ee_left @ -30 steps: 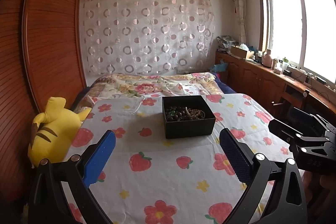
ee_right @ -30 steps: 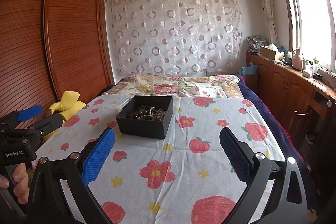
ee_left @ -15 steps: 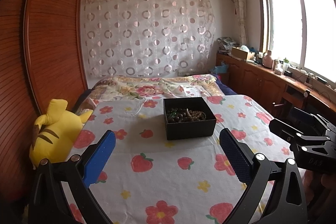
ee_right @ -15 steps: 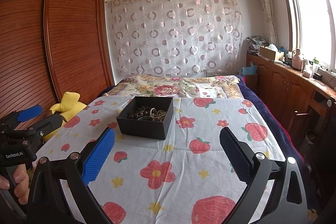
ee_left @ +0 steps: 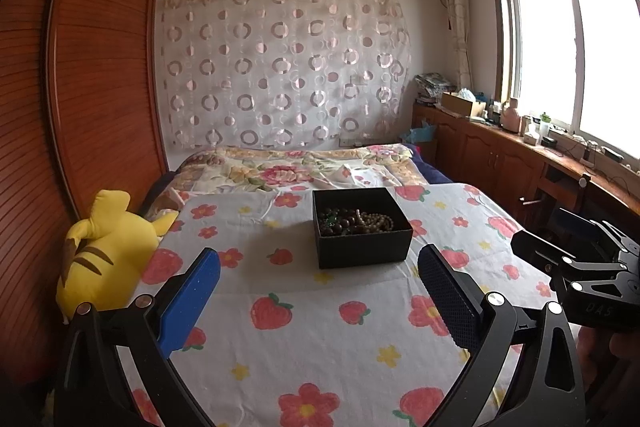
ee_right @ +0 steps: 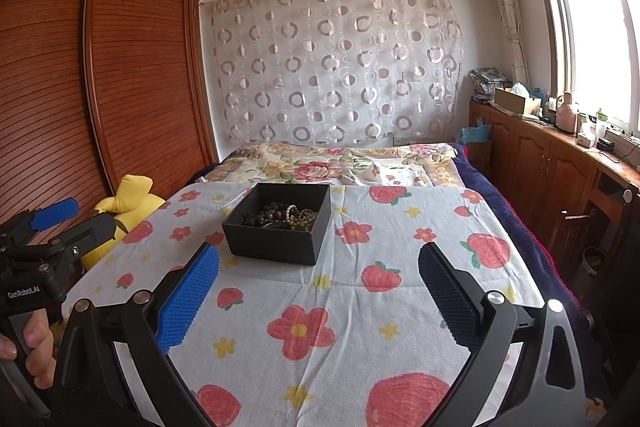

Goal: Organize jewelry

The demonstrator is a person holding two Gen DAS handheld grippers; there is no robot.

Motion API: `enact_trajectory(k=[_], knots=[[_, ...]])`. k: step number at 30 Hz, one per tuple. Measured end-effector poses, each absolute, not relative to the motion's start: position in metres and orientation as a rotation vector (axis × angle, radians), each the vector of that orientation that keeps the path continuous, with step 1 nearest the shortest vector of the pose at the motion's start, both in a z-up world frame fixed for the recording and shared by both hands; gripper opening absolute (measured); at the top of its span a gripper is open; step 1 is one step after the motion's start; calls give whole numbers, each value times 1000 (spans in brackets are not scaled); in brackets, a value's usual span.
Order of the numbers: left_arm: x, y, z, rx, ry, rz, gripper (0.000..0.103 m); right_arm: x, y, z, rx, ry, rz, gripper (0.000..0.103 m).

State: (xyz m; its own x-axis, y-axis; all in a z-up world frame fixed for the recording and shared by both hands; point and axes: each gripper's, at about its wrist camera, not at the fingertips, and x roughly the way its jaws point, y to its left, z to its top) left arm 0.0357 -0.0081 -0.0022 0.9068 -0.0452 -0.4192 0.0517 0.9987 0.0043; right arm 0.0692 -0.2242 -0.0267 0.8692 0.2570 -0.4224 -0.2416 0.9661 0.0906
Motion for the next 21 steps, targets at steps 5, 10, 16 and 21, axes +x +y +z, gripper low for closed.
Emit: enact_trajectory(k=[5,10,16,21], knots=[[35,-8,-3,17,432,-50,96,69,-224,-26,34,446,259,101],[35,-8,-3,17,432,-50,96,69,-224,-27,34,446,259,101],[36,-8,-3,17,432,-49,96,69,-224,-28,34,448,260,101],[35,-6,-1,13,428,-47,96,69,-224,-27,35,446,261,101]])
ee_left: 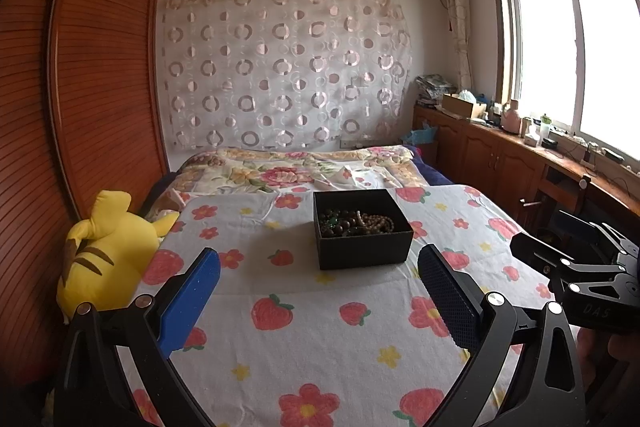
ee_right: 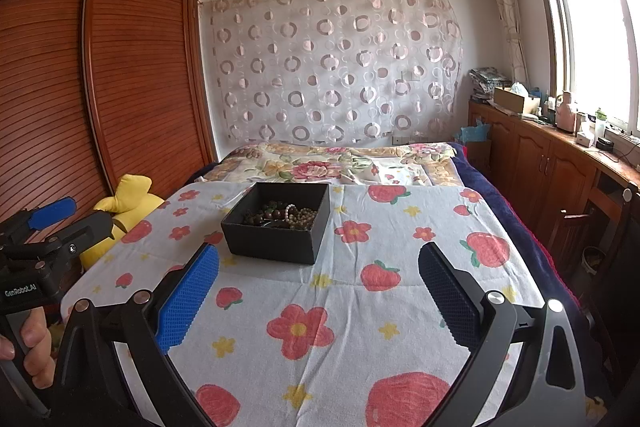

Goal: Organize jewelry

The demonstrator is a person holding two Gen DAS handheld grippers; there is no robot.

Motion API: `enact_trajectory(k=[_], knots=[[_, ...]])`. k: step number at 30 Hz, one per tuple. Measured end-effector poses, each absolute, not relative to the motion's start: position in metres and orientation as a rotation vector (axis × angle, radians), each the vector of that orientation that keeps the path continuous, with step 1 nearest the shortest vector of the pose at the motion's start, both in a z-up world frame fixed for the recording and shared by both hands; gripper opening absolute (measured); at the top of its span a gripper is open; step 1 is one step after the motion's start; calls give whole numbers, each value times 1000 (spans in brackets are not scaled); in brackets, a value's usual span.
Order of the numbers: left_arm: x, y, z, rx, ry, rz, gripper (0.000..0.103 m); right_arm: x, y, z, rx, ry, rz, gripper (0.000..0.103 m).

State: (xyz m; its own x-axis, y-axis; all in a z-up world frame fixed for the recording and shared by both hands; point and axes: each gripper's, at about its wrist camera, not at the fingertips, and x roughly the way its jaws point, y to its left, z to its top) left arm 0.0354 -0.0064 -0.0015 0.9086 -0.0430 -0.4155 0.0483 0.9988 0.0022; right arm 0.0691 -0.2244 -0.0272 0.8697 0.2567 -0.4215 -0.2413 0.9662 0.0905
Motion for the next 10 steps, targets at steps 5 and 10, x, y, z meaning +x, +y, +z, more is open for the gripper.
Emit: enact_trajectory(k=[5,10], knots=[[35,-6,-1,14,429,-46,96,69,-225,-27,36,446,260,101],[35,-6,-2,14,428,-46,96,69,-224,-28,37,443,258,101]])
